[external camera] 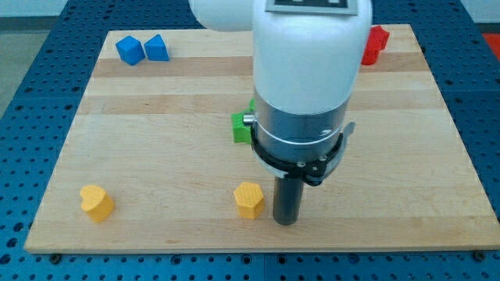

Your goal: Move the yellow hexagon to the yellow heart

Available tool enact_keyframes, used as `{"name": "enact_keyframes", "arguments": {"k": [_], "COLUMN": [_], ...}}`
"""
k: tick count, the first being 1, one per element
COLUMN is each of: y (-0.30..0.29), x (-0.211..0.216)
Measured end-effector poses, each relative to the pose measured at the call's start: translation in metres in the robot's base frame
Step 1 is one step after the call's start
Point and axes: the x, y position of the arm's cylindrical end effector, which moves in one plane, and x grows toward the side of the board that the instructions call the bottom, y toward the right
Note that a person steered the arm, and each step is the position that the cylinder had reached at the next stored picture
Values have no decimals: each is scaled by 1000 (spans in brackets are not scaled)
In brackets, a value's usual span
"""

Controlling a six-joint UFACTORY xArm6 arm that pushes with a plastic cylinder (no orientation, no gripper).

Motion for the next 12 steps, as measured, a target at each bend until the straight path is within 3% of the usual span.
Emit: {"name": "enact_keyframes", "arguments": {"k": [6,12], "y": [-38,-132], "x": [-34,-46]}}
